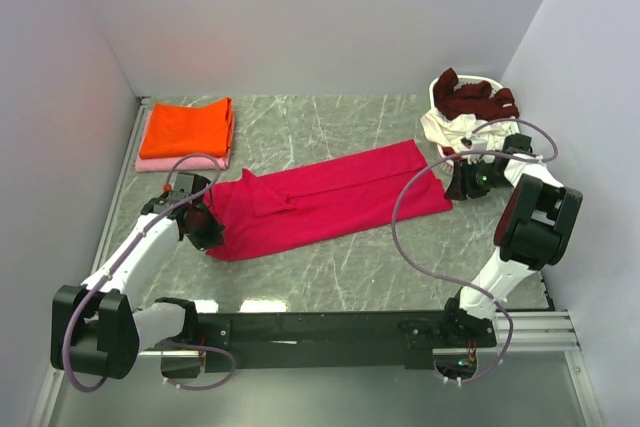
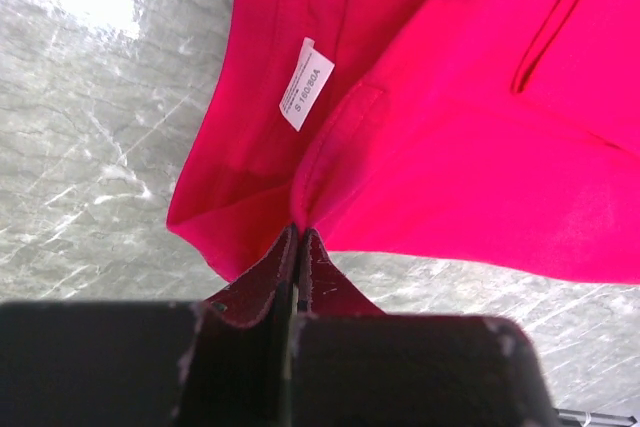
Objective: Fold and stack the t-shirts
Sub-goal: Fold the tshirt
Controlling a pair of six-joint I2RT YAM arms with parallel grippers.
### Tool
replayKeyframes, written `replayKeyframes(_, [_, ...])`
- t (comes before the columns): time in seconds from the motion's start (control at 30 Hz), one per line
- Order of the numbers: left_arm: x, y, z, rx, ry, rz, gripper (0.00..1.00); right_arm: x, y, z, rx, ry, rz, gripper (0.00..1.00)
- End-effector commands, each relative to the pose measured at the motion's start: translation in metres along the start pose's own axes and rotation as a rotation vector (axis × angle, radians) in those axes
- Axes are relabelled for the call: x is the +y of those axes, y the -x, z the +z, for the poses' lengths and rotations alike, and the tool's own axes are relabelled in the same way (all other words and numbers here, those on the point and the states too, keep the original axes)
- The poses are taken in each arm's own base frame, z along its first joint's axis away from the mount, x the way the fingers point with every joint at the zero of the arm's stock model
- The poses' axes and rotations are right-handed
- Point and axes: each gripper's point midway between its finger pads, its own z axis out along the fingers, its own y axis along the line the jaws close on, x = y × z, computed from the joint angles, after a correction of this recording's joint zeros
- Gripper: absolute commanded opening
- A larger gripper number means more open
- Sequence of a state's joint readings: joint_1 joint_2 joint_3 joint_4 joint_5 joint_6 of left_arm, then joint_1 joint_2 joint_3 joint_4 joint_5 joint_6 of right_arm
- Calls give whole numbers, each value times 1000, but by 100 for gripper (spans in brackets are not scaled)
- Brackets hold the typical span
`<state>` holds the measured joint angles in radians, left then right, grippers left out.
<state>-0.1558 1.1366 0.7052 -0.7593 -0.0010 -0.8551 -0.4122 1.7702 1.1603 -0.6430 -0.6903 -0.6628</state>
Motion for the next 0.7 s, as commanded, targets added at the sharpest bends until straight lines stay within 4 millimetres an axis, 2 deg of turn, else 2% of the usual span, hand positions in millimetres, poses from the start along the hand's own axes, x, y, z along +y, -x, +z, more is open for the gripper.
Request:
replayKeyframes(0.0, [-2,-6,-2,19,-34,-4,2,-11,13,5,12,-46,26,52])
replayKeyframes(0.2, [-4,-4,-4,10,-49,9,2,-15,5,25,78,-63,33,52])
replayKeyframes(0.37, [-5,-3,-4,7,-57,8,1,-17,5,31,102,-67,49,52])
replayKeyframes(0.57, [-4,-3,-5,8,-58,5,0,-10,4,29,96,-59,35,38])
replayKeyframes(0.67, [-4,-3,-7,7,-64,5,0,-10,-1,29,106,-71,35,38])
